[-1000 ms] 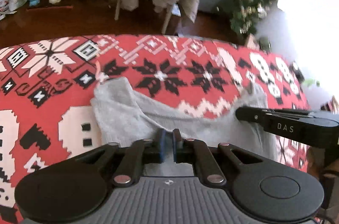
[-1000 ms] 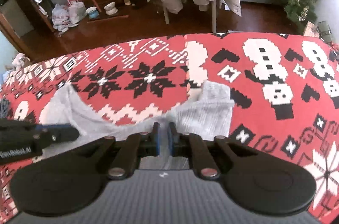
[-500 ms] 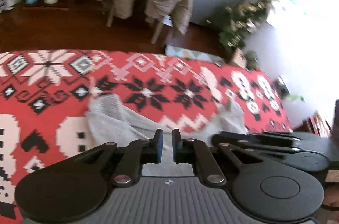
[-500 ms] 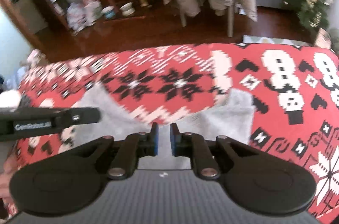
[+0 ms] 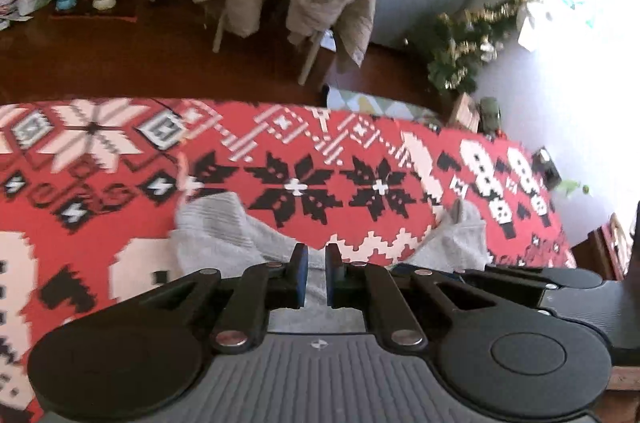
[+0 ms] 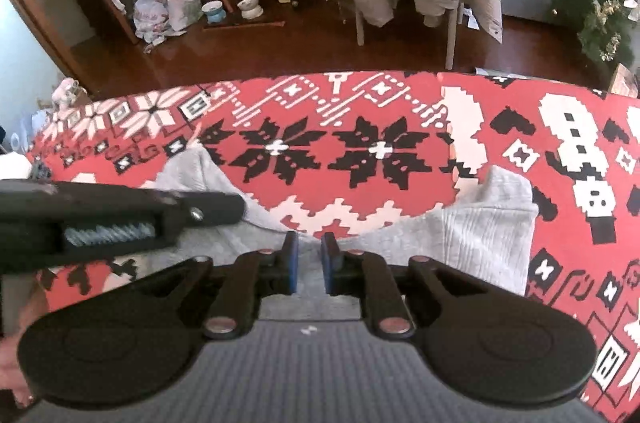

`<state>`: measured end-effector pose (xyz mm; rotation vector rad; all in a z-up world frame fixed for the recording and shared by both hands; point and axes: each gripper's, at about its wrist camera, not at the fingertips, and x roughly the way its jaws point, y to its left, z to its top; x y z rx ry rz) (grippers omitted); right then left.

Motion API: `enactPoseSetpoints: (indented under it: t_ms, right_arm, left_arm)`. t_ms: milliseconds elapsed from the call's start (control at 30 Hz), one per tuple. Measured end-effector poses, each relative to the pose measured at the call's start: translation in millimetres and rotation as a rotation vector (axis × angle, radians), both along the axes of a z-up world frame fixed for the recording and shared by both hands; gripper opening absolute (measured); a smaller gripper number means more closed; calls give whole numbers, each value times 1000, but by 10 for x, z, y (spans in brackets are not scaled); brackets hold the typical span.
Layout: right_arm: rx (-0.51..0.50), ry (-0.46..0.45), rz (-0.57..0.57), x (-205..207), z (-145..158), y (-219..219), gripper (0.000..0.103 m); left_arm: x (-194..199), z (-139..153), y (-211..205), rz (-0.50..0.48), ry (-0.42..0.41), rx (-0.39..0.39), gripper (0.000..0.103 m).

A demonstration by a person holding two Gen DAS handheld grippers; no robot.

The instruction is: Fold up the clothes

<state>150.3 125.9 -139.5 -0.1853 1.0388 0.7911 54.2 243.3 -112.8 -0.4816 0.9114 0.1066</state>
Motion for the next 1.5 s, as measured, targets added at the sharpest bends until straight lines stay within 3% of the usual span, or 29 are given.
enactPoseSetpoints:
  t_ms: [167,300,467,567,700,800,1133,1300,1500]
  right_arm:
    - [3,31,17,-210,142,-65,14]
    - [17,78,-7,-348,195,-116,14]
    - [15,75,0,-474,207,-52,16]
    - [33,83,49,-545,220,69,12]
    - [30,51,139,-615,201,359,12]
    - [15,38,178,-606,133,601,6]
    - [-97,-97,303,-555,-27,1167,5]
    - [-71,-56,338,-479,68,1235,6]
    - [-125,-61,377,-507,-52,1360,6]
  left_arm:
    - [-451,44,169,92,41,-17,23]
    - [-647,-74,293,151,77,-58,23]
    - [-660,-193,297,146,81,-70,23]
    - [-653,-249,283,147,85,-55,22]
    - [-711,-303,297,171,102,-65,12]
    - [-827,-277,341,206,99,-68,11]
    - [-1118,-193,578,289,86,-98,11]
    - [-1211,-198,685,314,84,-117,11]
    - [-1291,-238,742,340,91,-133,11]
